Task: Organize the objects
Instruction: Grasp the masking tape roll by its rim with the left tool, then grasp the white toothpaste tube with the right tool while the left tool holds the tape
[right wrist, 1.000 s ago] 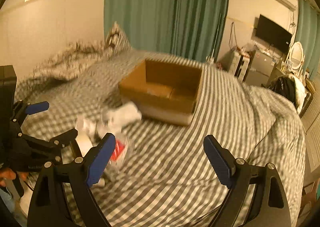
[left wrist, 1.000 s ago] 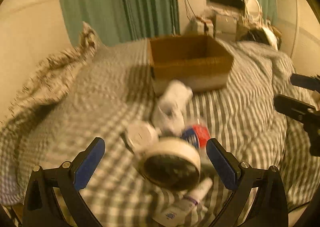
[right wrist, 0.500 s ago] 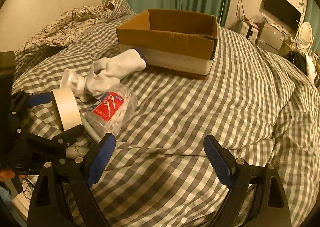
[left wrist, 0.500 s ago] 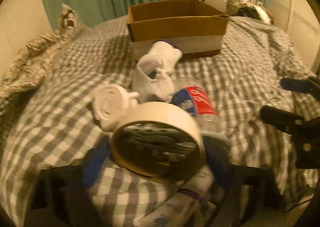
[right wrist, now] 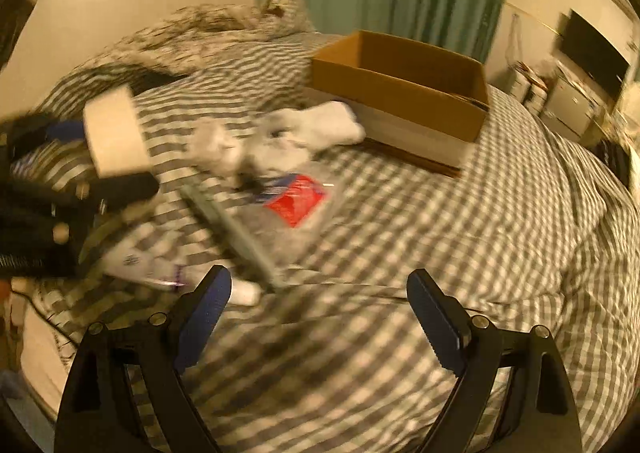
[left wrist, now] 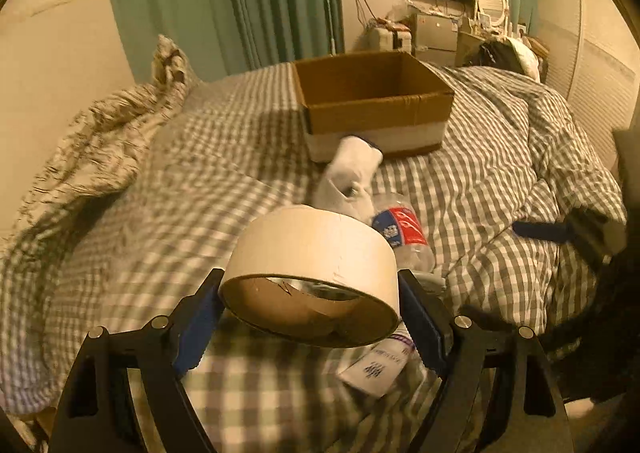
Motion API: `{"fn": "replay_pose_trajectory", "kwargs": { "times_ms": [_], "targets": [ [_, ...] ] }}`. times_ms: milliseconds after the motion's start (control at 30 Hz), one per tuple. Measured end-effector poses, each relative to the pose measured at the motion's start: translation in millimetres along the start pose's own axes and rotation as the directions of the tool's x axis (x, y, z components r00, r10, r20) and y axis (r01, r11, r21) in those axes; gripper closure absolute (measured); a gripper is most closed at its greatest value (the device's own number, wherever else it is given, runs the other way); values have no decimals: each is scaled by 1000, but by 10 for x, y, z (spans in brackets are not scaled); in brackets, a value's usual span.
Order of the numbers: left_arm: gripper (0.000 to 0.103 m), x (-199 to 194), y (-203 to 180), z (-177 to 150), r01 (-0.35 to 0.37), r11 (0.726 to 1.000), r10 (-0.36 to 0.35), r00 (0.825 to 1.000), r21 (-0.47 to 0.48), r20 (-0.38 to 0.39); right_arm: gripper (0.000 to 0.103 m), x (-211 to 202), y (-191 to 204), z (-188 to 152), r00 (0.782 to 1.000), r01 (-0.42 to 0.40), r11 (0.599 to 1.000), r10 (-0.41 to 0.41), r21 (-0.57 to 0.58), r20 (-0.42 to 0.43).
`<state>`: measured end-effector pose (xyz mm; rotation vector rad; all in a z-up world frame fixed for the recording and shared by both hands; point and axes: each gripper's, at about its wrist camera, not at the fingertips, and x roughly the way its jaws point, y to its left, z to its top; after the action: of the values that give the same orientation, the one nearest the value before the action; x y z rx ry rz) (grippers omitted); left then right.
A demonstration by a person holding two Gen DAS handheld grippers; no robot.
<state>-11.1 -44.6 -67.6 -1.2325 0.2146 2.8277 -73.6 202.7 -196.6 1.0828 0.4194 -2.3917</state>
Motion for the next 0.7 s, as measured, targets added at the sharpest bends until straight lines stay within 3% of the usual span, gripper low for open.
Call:
{"fn": "replay_pose_trajectory", "kwargs": {
  "times_ms": [267,333,533,567,633,700],
  "targets": [
    [18,13,96,-85,7,1000,-7,1000,11,-15,16,232,494,-92,997,-61,990,53,-126,-59],
    [18,28,103,-97,5,1000,-5,1000,13,-15,22,338,541,-110,996,-58,989,47,-135,-82],
    [18,62,135,-114,11,1000,-11,1000,8,-21,26,503,567,-57,994,-73,990,63,-117,-86],
    [18,57,142,-111,15,1000,-15,1000,5,-20,30,517,565,-44,995,-67,991,57,-119,-82],
    [18,51,143,-107,15,1000,-14,1000,7,-19,61,542,543,-24,994,-84,990,75,-110,-82],
    [18,52,140,-108,13,1000,-13,1000,8,-20,67,580,548,-29,993,-89,990,79,-107,-92]
  ]
}}
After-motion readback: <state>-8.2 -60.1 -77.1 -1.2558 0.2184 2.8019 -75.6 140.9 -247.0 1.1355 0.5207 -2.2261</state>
